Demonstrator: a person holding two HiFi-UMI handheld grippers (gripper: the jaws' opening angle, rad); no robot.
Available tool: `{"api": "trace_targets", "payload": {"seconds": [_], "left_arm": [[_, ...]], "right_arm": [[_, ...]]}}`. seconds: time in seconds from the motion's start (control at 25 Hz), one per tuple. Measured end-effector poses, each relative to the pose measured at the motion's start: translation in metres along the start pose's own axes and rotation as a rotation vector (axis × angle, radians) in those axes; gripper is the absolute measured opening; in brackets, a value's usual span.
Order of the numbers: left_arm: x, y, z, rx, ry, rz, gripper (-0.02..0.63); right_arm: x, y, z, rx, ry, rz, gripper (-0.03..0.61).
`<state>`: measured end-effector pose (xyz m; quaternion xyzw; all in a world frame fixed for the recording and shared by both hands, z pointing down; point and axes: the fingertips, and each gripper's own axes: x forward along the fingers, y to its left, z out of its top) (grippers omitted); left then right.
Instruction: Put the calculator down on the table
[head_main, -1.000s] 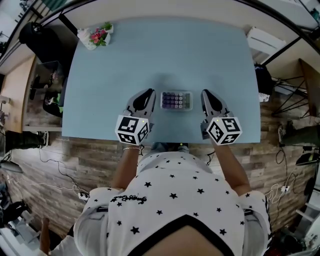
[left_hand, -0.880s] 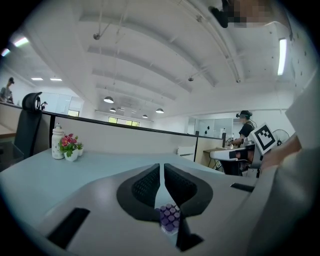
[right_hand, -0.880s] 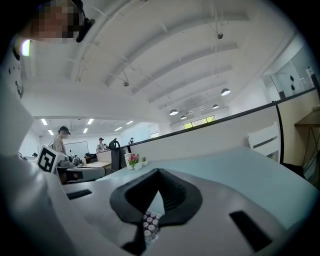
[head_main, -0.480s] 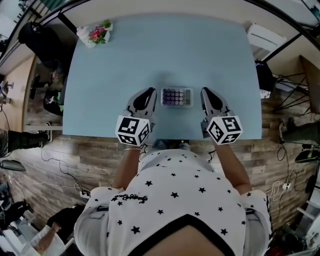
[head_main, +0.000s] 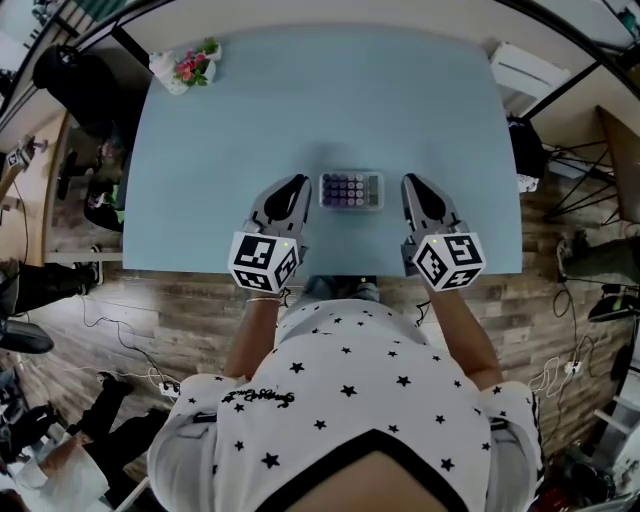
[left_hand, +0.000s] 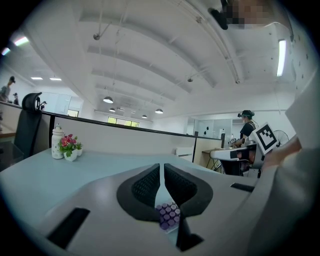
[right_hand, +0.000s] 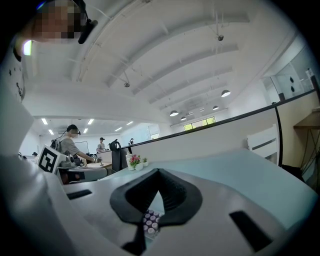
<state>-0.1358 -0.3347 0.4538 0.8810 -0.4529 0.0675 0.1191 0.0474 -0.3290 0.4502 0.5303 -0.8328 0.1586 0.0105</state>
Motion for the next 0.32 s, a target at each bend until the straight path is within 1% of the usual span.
{"api": "trace_targets", "payload": {"seconds": [0.32], "left_arm": [[-0.0051, -0.0061, 0.001, -0.006, -0.001, -0.011, 0.049]], "right_arm": [[-0.0089, 0.0024, -0.002, 0.005, 0.004, -0.01, -0.006]]}}
